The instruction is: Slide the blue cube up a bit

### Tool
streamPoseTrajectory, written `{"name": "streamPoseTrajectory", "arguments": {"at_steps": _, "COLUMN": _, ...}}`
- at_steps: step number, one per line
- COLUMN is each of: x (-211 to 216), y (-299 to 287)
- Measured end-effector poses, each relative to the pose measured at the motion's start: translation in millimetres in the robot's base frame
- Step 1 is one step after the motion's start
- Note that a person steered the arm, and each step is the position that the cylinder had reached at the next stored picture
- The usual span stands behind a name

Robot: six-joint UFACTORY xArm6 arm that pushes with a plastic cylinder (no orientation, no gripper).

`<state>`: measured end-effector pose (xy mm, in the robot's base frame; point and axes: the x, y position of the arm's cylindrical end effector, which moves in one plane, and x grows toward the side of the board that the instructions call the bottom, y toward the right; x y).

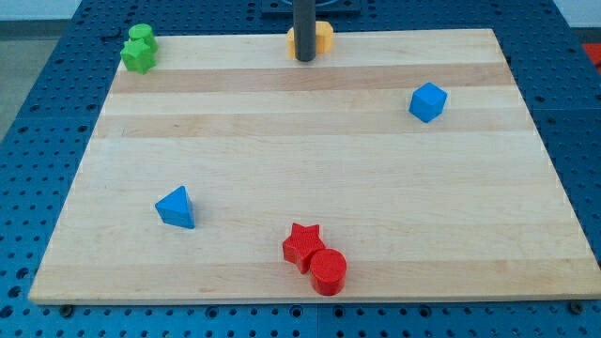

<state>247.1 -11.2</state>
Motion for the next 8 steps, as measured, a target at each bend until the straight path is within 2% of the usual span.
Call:
{"name": "streamPoseTrajectory", "arguments": {"at_steps": 1, "x": 44, "y": 0}}
{"name": "streamPoseTrajectory", "arguments": {"at_steps": 2, "x": 100, "y": 22}}
{"name": "streamPoseTrajectory", "arguments": {"at_steps": 3, "x": 138, "y": 59}}
{"name": "streamPoseTrajectory", "arguments": {"at_steps": 4, "x": 152, "y": 99}}
{"name": "streamPoseTrajectory", "arguments": {"at_steps": 6, "x": 147, "y": 154}}
{"name": "streamPoseTrajectory", "arguments": {"at_steps": 8, "x": 144, "y": 157}}
